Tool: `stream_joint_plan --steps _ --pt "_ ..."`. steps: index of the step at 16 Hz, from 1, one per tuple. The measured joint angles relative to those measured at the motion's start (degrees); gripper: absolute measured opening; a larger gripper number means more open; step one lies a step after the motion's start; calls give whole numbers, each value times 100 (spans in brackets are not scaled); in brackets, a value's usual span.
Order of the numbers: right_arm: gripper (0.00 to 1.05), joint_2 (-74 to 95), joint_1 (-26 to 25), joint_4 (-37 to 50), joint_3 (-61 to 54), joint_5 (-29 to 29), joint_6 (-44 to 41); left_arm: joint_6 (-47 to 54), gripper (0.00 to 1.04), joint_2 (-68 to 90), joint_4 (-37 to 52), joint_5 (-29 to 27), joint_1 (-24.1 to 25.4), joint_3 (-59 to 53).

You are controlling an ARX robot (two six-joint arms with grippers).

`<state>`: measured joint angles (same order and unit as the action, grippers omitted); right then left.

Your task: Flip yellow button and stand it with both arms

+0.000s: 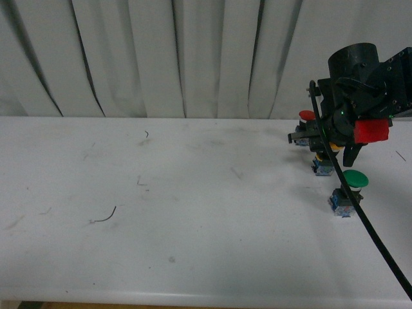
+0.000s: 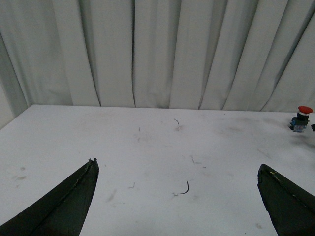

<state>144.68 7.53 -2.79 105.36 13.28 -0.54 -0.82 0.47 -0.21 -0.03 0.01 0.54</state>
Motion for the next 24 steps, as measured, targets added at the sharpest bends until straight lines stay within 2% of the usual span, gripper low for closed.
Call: stream_joint_plan --steps 3,5,7,10,11,13,15,18,20,24 --pt "31 15 9 -20 37 4 9 0 98 0 0 0 0 0" --pt "51 35 9 -13 55 13 11 0 98 0 0 0 0 0" --pt "62 37 9 -2 55 11 11 0 98 0 2 0 0 0" --pt "73 37 9 31 55 9 11 0 98 0 0 0 0 0" --pt "86 37 11 81 55 7 11 0 98 0 2 0 0 0" --pt "99 28 35 203 15 -90 59 0 98 0 2 0 0 0" --pt "98 -214 37 435 -356 -254 96 0 98 0 0 0 0 0" --pt "98 -2190 -173 2411 -2240 -616 -236 0 98 0 2 0 0 0" --pt "98 -3047 -306 3093 -3049 -844 -341 0 98 0 2 0 0 0" --pt "98 -5829 -402 4406 -5512 -1565 -708 0 98 0 2 0 0 0"
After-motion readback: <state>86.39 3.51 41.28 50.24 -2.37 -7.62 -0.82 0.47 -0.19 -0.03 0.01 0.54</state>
